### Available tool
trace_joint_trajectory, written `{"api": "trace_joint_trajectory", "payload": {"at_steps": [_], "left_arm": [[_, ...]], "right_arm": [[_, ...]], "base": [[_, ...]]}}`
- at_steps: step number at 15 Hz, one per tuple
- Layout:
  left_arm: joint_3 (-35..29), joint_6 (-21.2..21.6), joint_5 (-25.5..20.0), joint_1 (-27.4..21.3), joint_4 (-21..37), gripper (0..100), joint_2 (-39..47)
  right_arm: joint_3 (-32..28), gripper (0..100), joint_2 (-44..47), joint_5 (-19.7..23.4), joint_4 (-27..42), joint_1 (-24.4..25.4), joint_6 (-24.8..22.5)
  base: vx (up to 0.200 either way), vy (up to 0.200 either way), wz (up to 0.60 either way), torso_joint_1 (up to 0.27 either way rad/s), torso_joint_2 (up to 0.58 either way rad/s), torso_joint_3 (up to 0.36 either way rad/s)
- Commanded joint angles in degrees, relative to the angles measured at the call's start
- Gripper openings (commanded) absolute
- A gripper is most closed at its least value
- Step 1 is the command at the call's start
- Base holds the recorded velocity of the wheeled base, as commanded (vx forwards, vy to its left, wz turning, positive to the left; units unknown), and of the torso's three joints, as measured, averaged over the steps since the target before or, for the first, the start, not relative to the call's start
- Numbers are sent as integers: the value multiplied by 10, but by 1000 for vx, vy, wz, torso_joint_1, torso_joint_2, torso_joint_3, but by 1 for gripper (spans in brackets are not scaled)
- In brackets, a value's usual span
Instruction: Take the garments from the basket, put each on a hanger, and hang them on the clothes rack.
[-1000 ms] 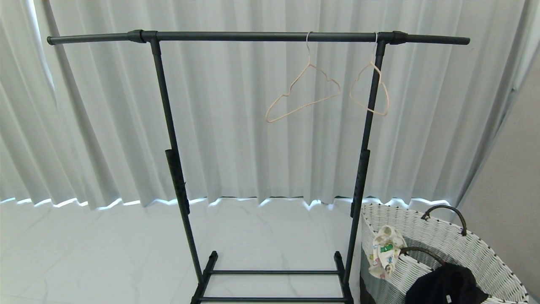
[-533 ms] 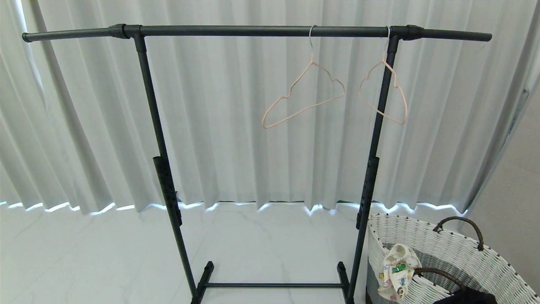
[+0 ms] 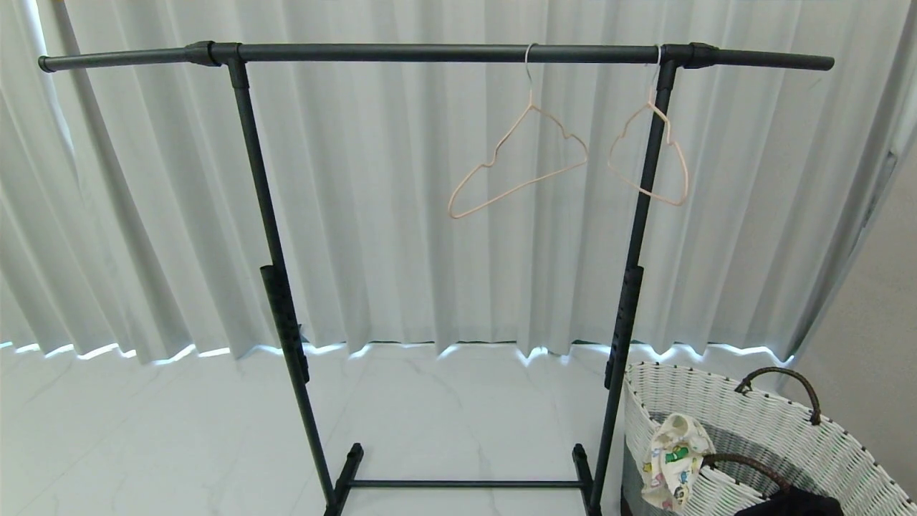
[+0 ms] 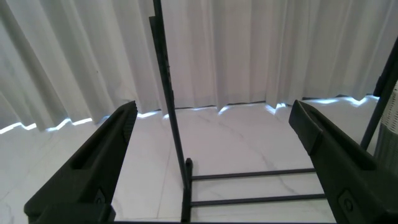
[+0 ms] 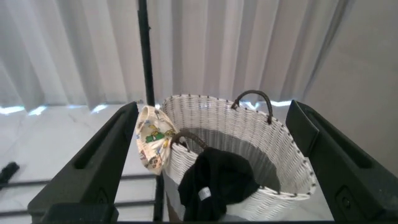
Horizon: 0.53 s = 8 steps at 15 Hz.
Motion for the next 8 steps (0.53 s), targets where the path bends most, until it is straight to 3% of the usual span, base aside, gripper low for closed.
{"api": "trace_joint_trajectory", "payload": {"at_steps": [1, 4, 7, 8], "left_arm": [[0, 0, 0, 0, 0, 100, 0], [0, 0, 0, 1, 0, 100, 0], [0, 0, 0, 0, 0, 100, 0], [0, 0, 0, 0, 0, 100, 0]], "right_arm": [[-109, 100, 194, -19, 87, 5, -41], [-158, 100, 444, -31, 114, 3, -117], [-159, 100, 645, -30, 8, -12, -213], [-159, 100, 669, -29, -5, -19, -229]], "base": [[0, 0, 0, 0, 0, 0], [0, 0, 0, 0, 0, 0], [0, 0, 0, 0, 0, 0], [0, 0, 0, 0, 0, 0]]}}
